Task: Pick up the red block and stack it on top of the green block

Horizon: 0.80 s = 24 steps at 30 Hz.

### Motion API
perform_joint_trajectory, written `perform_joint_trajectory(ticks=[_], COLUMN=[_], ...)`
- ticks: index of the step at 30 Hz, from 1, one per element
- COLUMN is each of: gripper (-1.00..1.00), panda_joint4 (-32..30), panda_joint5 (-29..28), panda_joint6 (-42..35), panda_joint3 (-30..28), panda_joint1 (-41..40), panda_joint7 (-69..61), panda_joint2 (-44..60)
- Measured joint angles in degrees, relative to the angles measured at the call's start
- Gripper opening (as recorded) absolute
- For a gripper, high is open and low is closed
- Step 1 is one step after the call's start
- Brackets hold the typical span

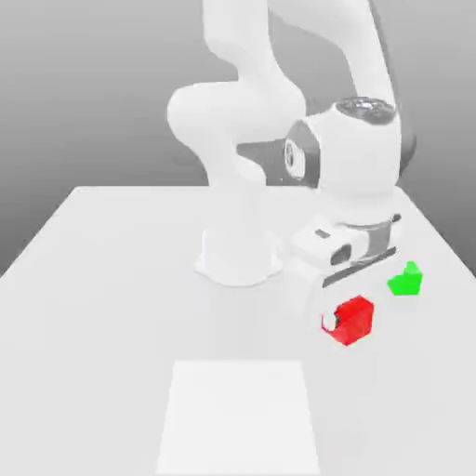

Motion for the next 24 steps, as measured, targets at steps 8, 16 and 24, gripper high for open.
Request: perform_joint_trajectory(ticks=[8, 16, 24], gripper=[-1.00, -1.00, -1.00], panda_joint4=[-1.97, -3.33, -2.97], panda_joint5=[4.72, 5.10, -3.37], panda_joint6=[-2.43, -2.05, 5.21], panda_joint3=[8.81, 15.43, 17.46], panda_joint1=[18.35, 30.49, 26.57], panda_joint7=[-15.73, -25.07, -19.40], panda_joint2=[-4.52, -5.10, 2.71])
